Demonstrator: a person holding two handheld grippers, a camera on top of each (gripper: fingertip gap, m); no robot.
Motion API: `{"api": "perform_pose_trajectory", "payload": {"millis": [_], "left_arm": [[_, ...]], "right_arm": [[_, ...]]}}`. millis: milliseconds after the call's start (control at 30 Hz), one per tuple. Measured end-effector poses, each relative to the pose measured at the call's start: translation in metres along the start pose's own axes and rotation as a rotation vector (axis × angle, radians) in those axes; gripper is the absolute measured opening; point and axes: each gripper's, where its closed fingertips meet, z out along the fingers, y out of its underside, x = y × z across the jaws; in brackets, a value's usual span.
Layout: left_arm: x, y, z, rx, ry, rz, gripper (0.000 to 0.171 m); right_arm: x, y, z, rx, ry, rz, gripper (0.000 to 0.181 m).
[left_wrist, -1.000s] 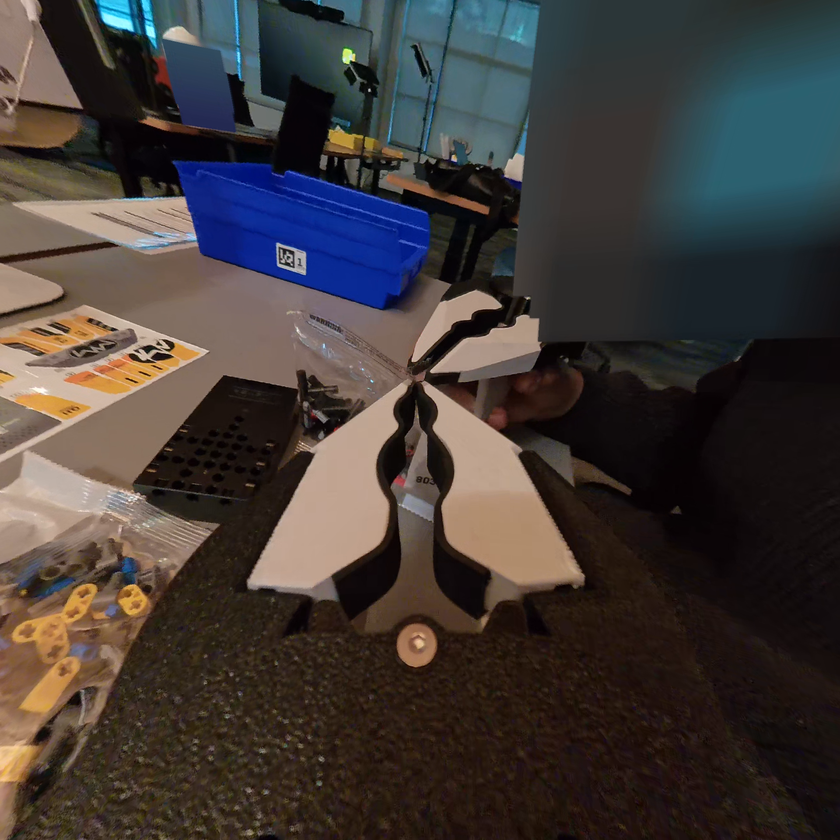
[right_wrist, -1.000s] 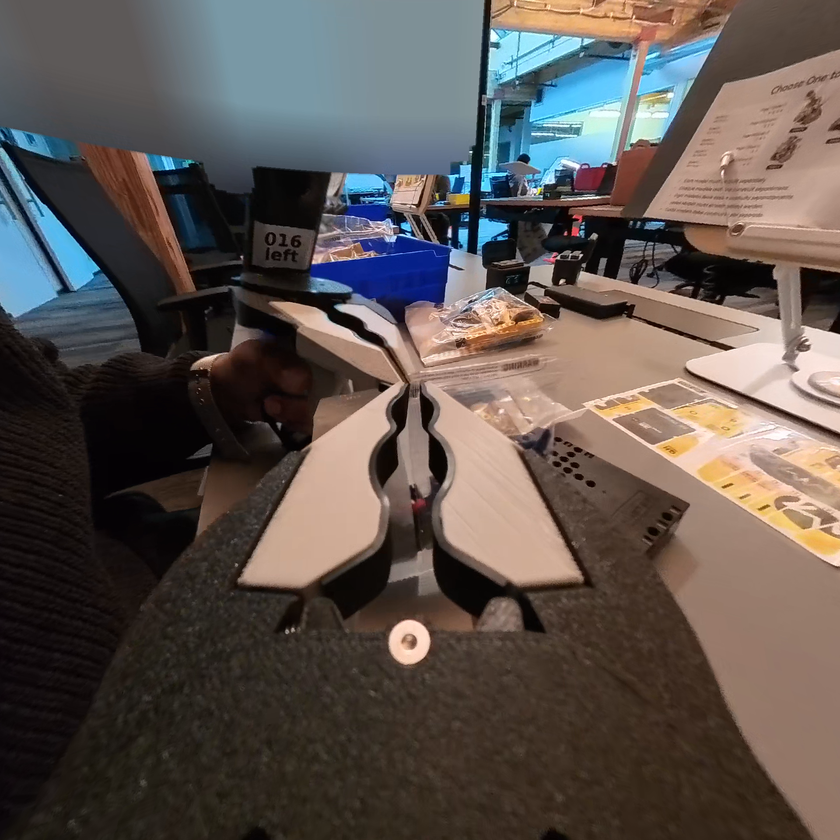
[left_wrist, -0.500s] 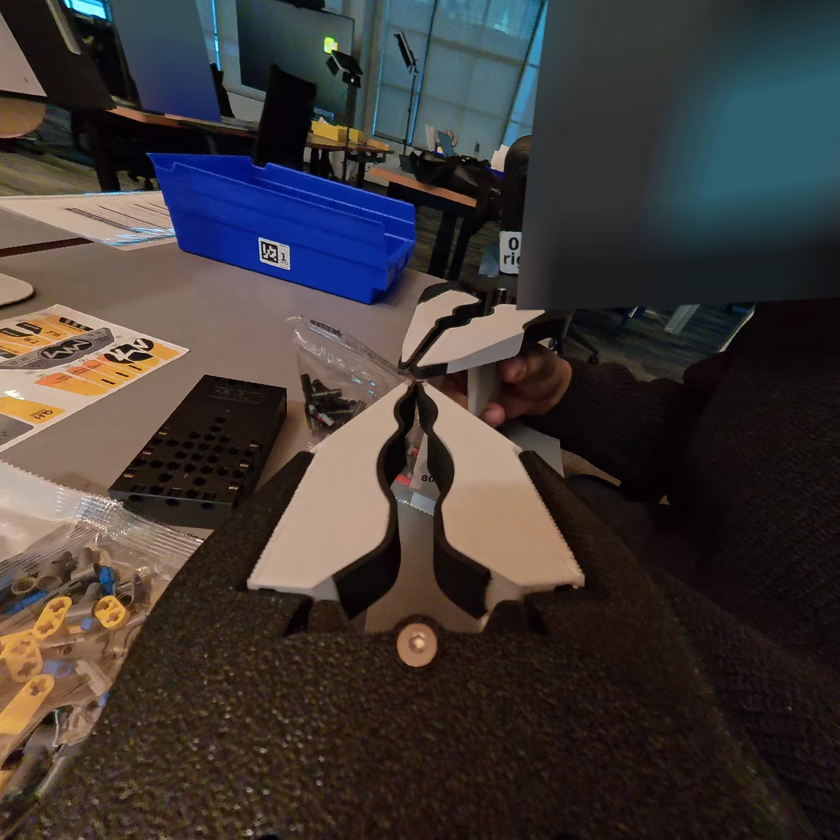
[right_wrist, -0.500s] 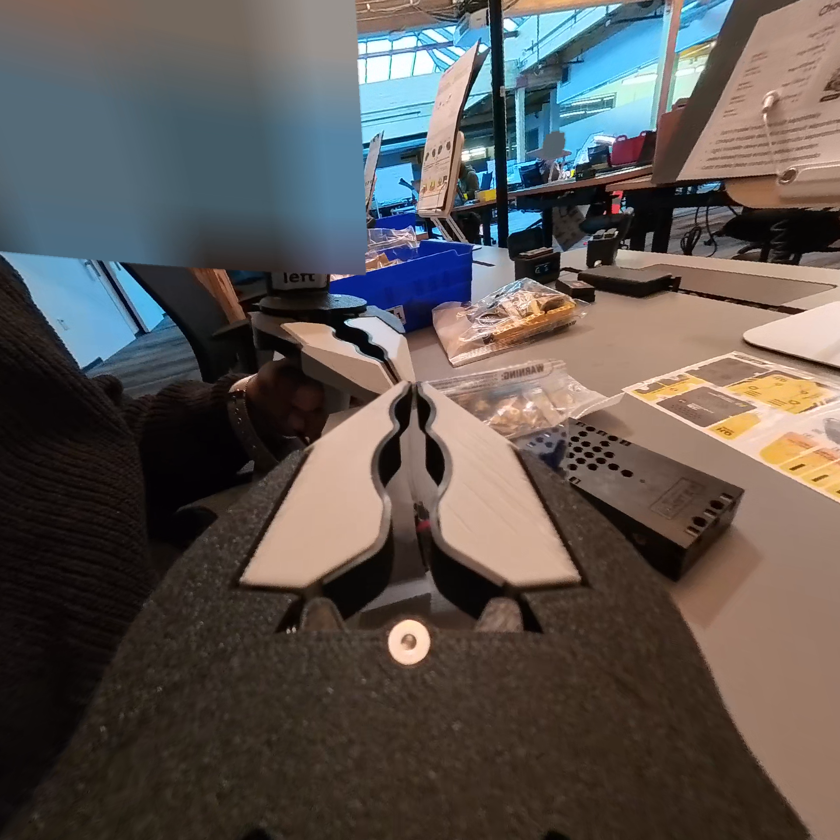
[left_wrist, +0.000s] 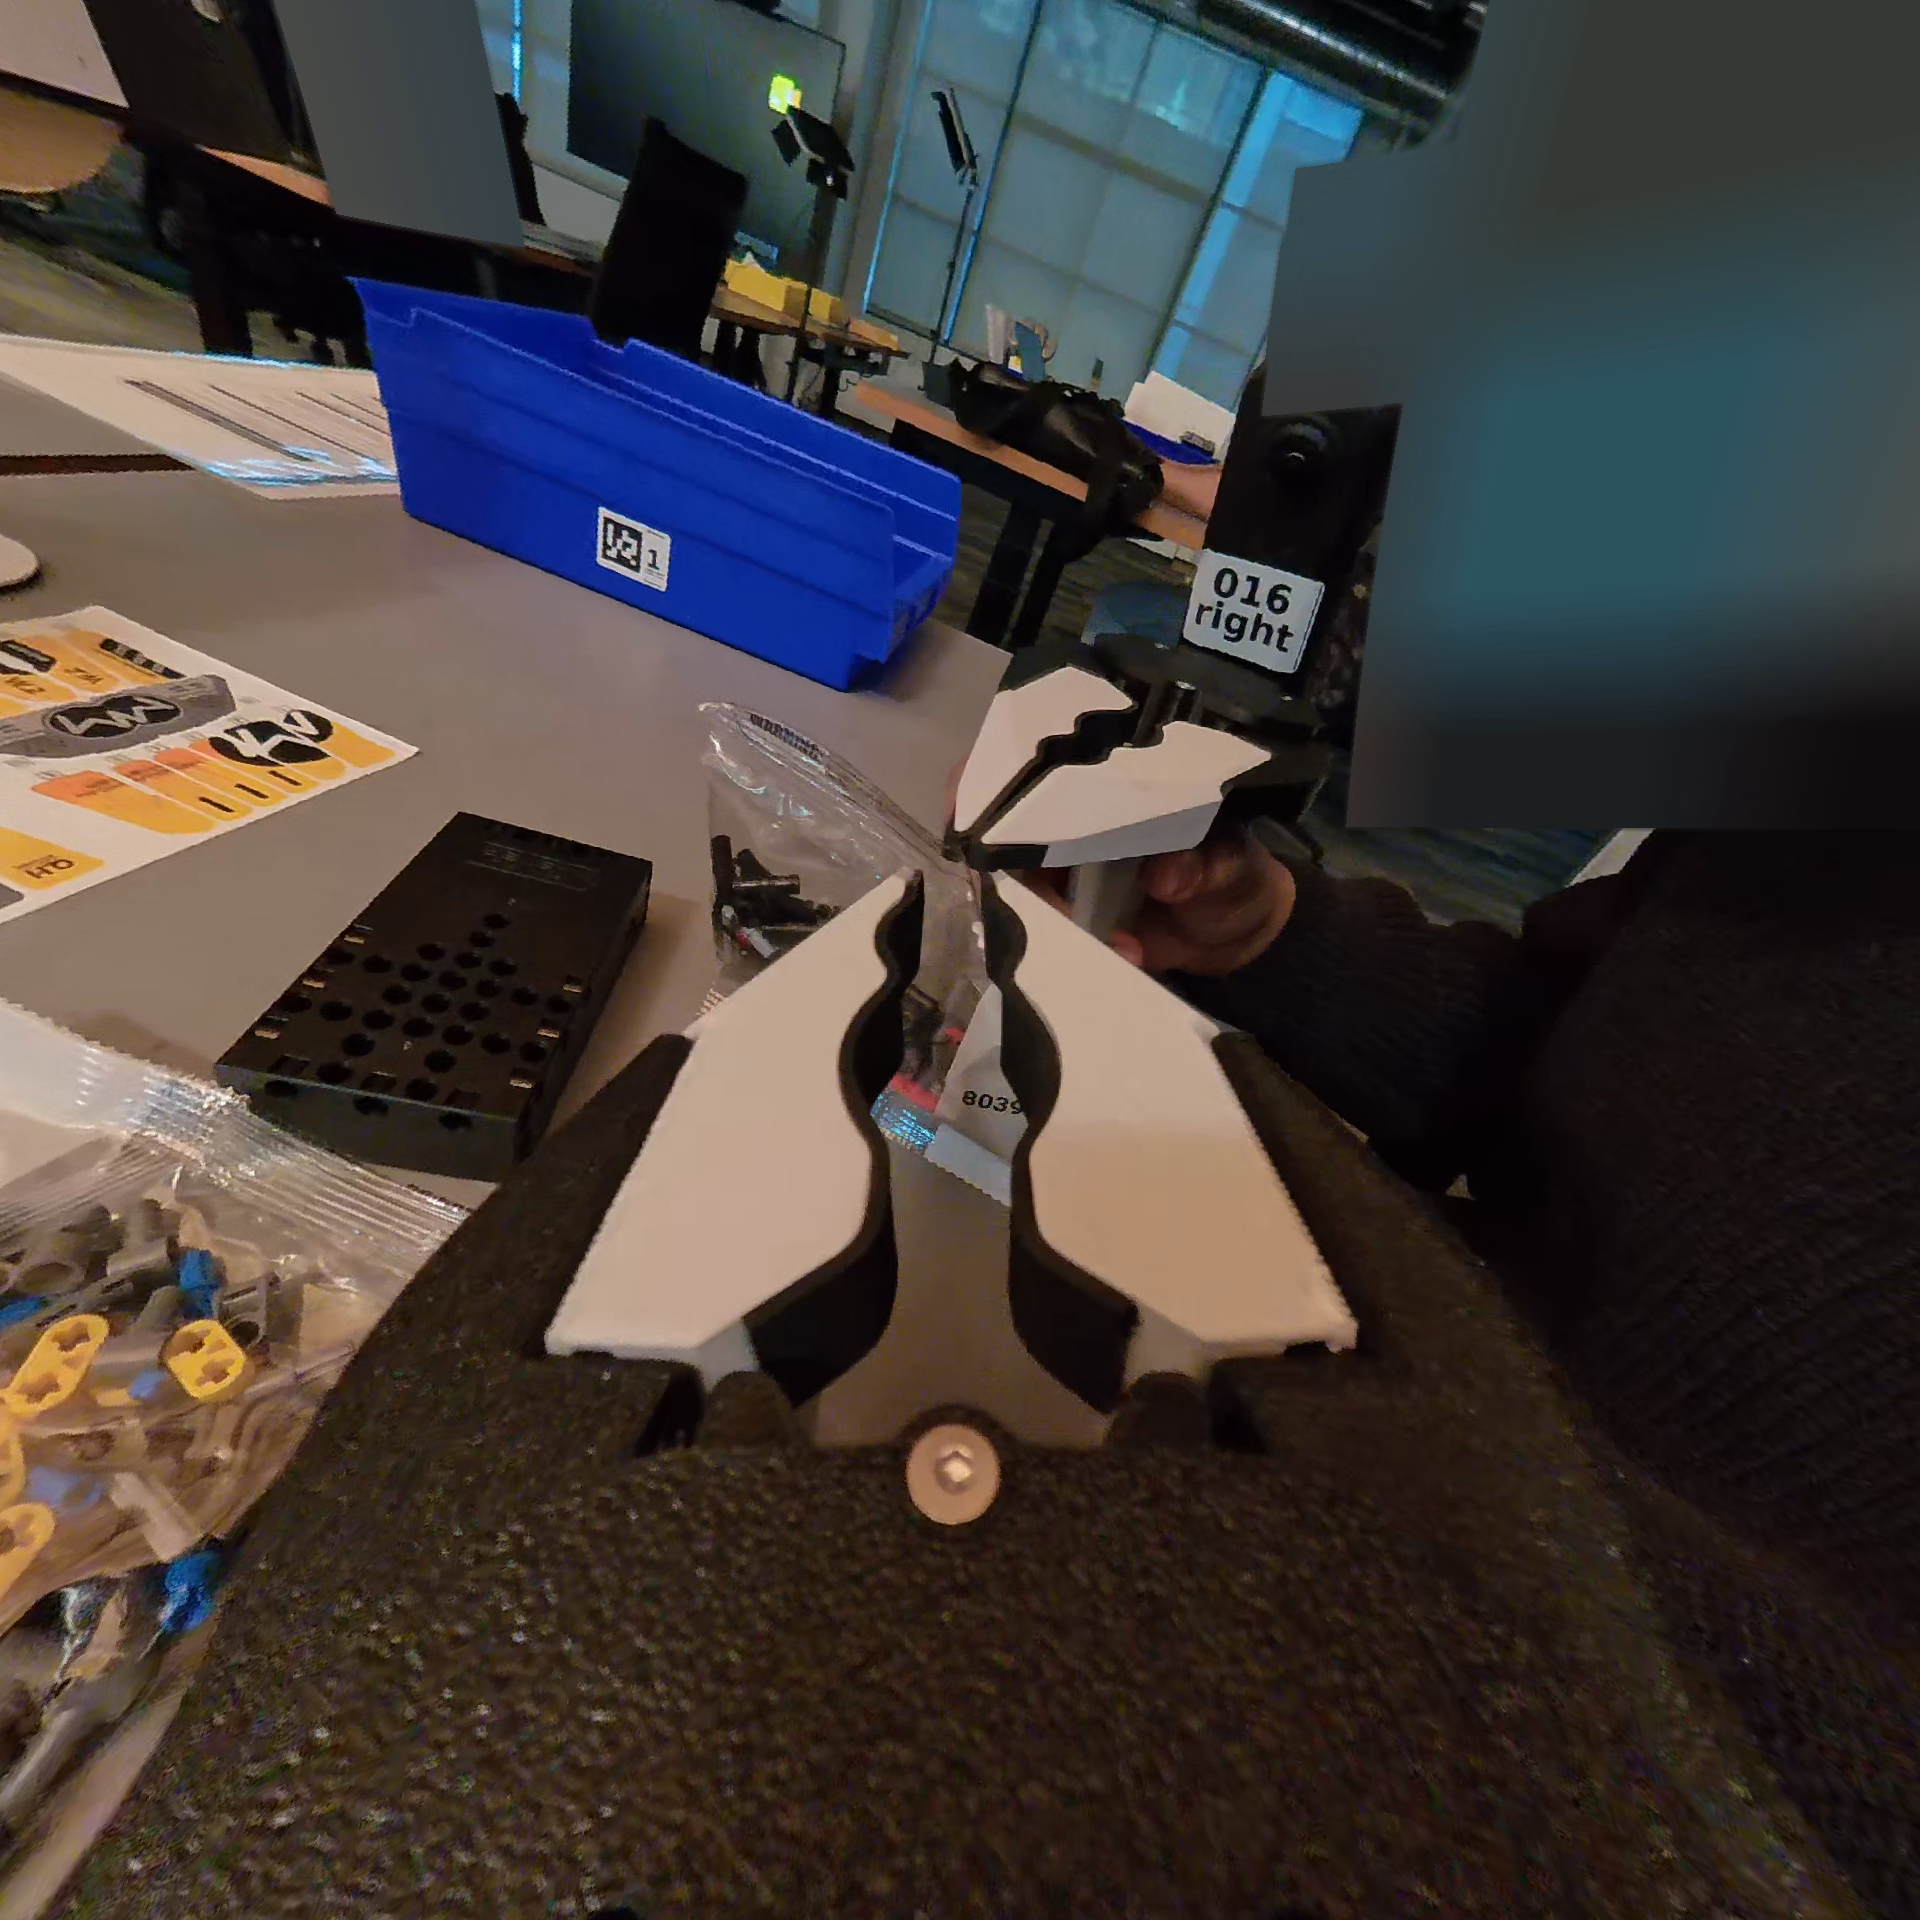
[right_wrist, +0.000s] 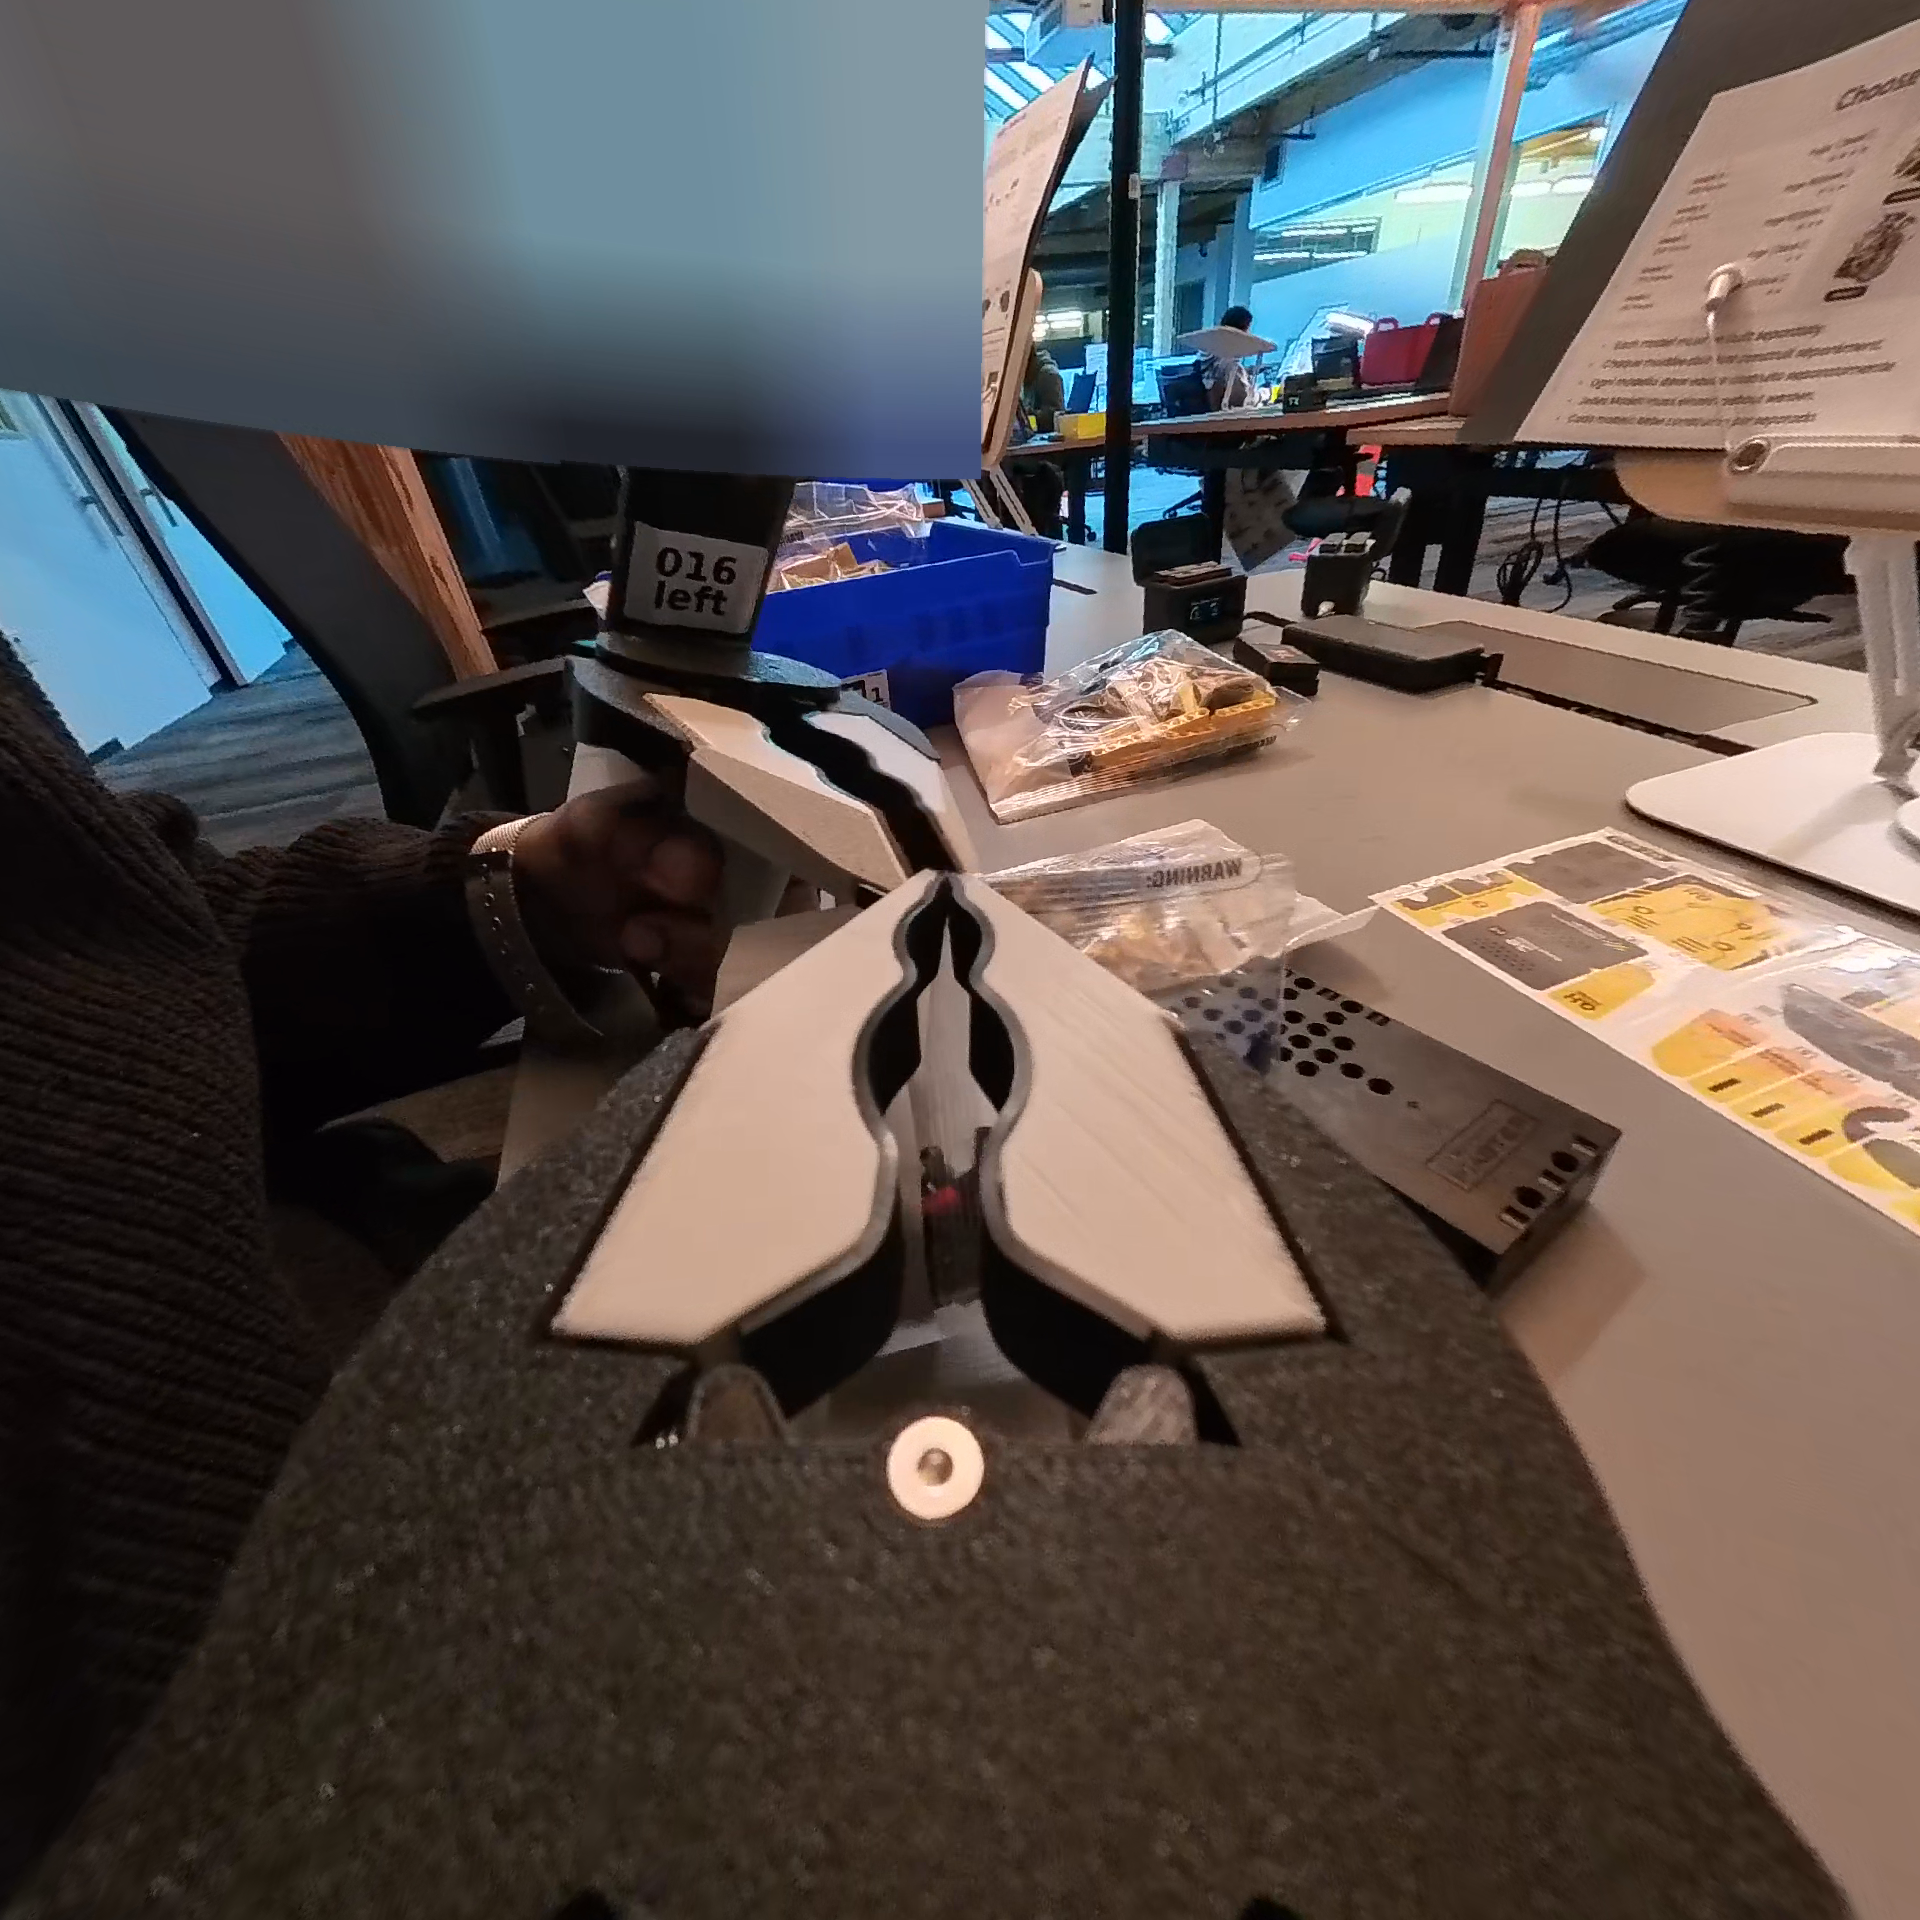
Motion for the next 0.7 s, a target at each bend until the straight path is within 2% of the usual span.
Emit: {"api": "perform_pose_trajectory", "payload": {"millis": [100,167,300,500,700], "left_arm": [[0.001,0.0,-0.001,0.002,0.024,-0.025,0.01],[0.004,0.001,0.0,-0.004,0.049,-0.034,0.003],[0.007,-0.001,0.0,0.011,0.047,0.002,0.0],[0.02,-0.019,0.002,0.137,0.057,0.062,0.0],[0.039,-0.038,-0.003,0.308,0.262,-0.178,0.0]], "right_arm": [[-0.002,0.0,0.0,0.0,-0.006,-0.01,0.0],[-0.002,0.002,0.001,-0.009,-0.006,-0.011,0.0],[-0.003,-0.001,-0.001,0.006,-0.045,0.047,0.0],[-0.008,-0.022,-0.008,0.134,-0.216,0.346,0.0],[-0.018,-0.044,-0.014,0.308,-0.446,0.66,0.0]]}}
